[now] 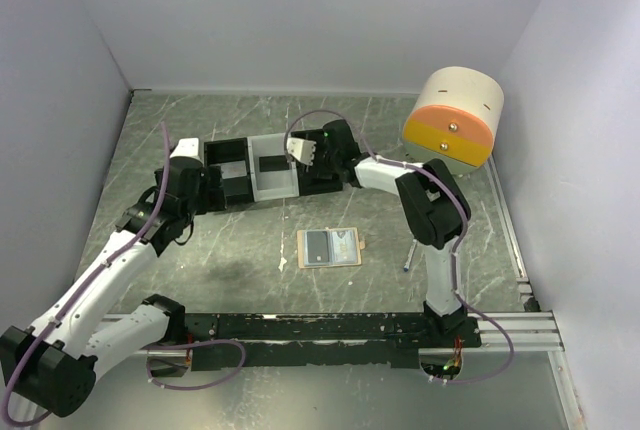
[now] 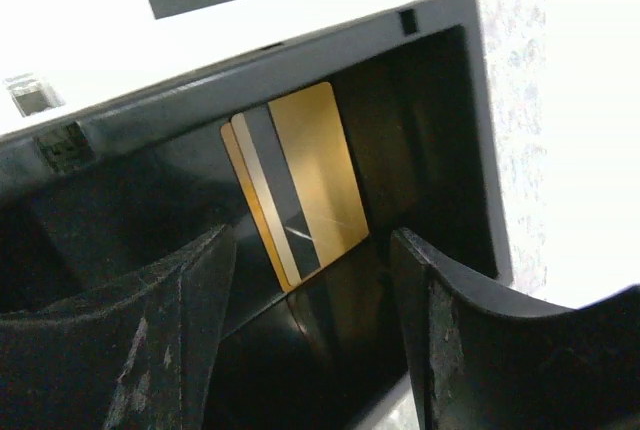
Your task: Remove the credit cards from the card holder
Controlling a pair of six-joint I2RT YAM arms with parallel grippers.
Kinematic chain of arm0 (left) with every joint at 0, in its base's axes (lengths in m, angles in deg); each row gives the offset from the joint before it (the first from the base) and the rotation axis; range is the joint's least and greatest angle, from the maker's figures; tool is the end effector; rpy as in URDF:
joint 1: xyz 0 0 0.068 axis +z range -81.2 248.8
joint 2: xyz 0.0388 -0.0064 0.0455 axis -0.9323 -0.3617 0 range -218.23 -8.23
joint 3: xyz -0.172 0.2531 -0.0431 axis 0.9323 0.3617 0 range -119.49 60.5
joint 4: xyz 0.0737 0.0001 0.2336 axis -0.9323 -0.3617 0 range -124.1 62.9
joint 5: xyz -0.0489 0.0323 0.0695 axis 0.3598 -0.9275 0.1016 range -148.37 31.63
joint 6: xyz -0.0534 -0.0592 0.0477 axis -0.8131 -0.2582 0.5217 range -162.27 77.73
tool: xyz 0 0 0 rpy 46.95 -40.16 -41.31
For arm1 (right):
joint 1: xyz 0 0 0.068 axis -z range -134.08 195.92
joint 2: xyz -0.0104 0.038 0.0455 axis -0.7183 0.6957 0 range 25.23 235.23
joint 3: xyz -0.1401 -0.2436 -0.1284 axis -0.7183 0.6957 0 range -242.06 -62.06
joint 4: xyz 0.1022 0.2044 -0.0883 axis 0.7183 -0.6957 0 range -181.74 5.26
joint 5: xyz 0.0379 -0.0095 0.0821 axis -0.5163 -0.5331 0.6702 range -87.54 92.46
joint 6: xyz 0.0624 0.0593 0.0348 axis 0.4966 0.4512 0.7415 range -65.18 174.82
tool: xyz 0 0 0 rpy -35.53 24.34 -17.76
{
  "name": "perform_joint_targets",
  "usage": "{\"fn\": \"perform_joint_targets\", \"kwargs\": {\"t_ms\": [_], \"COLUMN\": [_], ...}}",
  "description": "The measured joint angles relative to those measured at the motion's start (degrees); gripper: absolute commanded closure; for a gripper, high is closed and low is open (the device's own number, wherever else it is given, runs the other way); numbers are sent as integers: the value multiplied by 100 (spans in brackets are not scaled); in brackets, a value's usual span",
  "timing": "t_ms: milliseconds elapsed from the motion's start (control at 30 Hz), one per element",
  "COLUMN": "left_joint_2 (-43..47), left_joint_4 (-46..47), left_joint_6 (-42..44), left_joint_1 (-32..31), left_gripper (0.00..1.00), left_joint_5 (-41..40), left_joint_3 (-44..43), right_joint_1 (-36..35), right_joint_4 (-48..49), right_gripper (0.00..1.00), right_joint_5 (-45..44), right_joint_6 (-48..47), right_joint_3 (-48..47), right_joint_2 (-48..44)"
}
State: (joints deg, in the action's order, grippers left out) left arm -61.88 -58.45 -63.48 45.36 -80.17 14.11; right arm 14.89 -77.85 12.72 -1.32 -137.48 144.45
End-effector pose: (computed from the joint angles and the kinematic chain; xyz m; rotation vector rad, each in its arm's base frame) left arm 0.1894 -0.0484 0.2923 -0.1596 2.1829 -0.0102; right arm 0.4187 0.2693 0.1685 -1.5890 1.5263 -0.0463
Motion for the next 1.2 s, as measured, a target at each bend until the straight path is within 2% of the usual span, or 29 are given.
{"fn": "perform_joint_targets", "kwargs": {"t_ms": [267,367,433,500,667,900,1000,1200], "left_joint_2": [-2,50,140,243,404,120,-326,-1600], "left_joint_4": [4,17,50,120,483,1641,2218,2793], "left_joint_6": [96,168,216,247,275,-149,-466,-734], "left_joint_1": [0,0,0,0,0,-9,-223,-1558], "left_gripper": [5,4,3,2,5,13,15,22], "left_joint_5": [166,306,472,669,1491,3261,3965,4079], "left_joint_3": [0,2,13,48,179,588,717,463], "right_joint_1": [98,105,116,153,479,522,520,511], "right_joint_4": [507,925,1143,1209,463,-713,-885,-1040], "right_gripper": [34,36,42,43,42,47,53,57], "right_joint_5": [-105,-380,-737,-1099,-1054,-387,22,573], "right_joint_6": [1220,2173,3082,4068,6067,7425,7882,8520], "right_joint_3": [496,990,1366,1668,2002,2959,3373,4072], "right_joint_2": [-1064,-1875,-2455,-2916,-3499,-4120,-4262,-4251]}}
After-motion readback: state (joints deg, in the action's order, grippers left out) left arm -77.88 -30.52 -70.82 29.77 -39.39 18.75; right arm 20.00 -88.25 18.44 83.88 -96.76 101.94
